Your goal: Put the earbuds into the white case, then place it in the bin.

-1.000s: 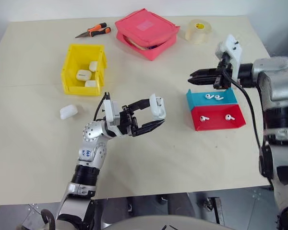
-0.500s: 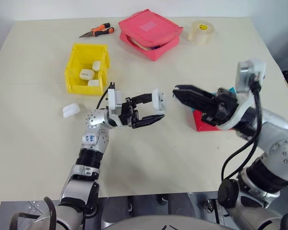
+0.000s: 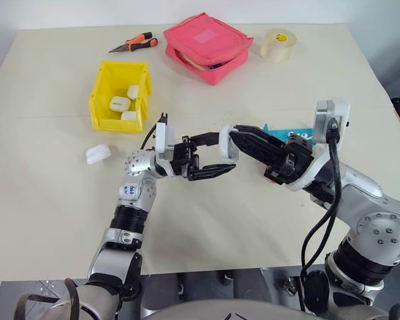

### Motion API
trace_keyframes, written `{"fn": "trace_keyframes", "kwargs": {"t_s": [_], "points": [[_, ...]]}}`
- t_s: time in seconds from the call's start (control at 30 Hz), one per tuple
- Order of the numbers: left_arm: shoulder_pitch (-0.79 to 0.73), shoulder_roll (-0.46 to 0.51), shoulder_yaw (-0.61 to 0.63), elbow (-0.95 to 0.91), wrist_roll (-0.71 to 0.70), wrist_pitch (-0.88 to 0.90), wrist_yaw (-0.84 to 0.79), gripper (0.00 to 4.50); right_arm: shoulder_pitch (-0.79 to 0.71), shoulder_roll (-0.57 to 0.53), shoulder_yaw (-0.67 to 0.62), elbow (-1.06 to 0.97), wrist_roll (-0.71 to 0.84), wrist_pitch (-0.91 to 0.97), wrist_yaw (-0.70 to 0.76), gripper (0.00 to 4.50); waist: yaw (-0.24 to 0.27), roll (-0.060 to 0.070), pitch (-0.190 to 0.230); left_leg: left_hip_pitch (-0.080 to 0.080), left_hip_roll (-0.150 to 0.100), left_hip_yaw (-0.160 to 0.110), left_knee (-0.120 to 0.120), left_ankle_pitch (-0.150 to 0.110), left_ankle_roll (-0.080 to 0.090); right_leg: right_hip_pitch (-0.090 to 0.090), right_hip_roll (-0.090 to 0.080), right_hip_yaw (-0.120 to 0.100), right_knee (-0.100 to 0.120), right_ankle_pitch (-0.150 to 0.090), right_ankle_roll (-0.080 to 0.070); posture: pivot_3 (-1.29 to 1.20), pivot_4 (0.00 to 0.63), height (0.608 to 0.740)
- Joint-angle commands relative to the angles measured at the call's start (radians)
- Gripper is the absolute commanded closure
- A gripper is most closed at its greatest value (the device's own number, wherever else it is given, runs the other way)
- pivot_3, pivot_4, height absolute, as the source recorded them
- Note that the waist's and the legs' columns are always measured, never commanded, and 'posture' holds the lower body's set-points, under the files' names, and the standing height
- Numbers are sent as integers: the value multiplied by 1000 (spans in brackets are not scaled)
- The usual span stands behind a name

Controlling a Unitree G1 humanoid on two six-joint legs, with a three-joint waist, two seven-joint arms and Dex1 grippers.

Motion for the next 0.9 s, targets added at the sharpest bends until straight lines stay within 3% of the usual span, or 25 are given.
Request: {"fn": "trace_keyframes", "kwargs": {"t_s": [0.03, 0.43, 0.9], "points": [[5, -10, -9, -62, -17, 14, 13, 1723, 40, -27, 44, -28, 31, -62, -7, 4018, 0, 0, 0, 0, 0, 0, 0, 0, 0, 0, 0, 0, 0, 0, 0, 0, 150, 740], [-11, -26, 7, -90, -39, 52, 57, 1723, 192, -136, 141, -32, -2, -250, 27, 4018, 2, 0, 0, 0, 0, 0, 0, 0, 0, 1, 0, 0, -1, 0, 0, 0, 150, 740], [9, -21, 17, -141, -57, 89, 50, 1723, 233, -307, 218, 52, -108, -404, 146, 4018, 2, 0, 0, 0, 0, -1, 0, 0, 0, 1, 0, 0, -2, 0, 0, 0, 150, 740]]}}
